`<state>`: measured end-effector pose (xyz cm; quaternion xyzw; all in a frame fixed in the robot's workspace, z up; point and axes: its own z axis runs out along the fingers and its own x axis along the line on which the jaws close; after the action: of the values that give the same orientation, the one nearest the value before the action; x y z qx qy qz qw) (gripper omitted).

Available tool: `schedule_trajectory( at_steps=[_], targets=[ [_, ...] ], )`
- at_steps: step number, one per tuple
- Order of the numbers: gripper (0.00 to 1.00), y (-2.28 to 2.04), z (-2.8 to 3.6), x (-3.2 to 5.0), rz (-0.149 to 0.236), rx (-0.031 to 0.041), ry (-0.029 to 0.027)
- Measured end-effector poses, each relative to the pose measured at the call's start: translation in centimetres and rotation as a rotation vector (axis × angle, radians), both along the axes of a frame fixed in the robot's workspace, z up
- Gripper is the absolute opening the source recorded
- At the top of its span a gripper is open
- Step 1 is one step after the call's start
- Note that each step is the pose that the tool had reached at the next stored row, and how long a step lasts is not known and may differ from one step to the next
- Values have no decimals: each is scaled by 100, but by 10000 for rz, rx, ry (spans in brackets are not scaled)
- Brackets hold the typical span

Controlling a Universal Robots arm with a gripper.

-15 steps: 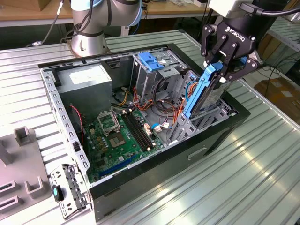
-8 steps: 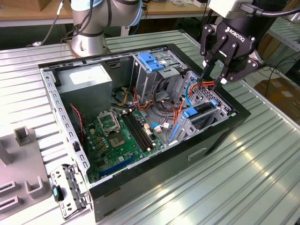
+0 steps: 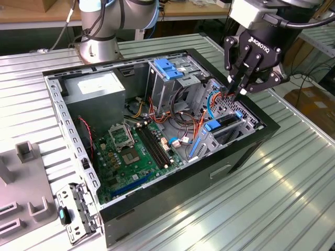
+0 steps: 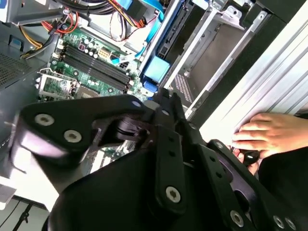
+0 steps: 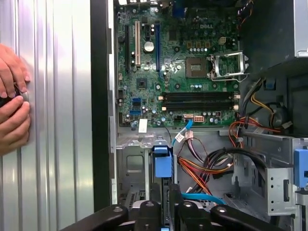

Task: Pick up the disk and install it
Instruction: 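Insert the disk into the insertion slot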

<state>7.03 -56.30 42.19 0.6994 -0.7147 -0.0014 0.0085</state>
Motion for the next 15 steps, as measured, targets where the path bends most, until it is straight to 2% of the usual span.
schedule_trajectory(
  at_steps=[2, 3, 6, 8, 11, 15],
  targets=[
    [12, 0, -67, 56, 0, 2, 0],
    [11, 0, -101, 102, 0, 0, 0],
    [11, 0, -167, 193, 0, 0, 0],
    [11, 0, -238, 292, 1, -1, 0],
    [11, 0, -305, 394, 0, 1, -1],
    [11, 0, -388, 465, 0, 2, 0]
  ],
)
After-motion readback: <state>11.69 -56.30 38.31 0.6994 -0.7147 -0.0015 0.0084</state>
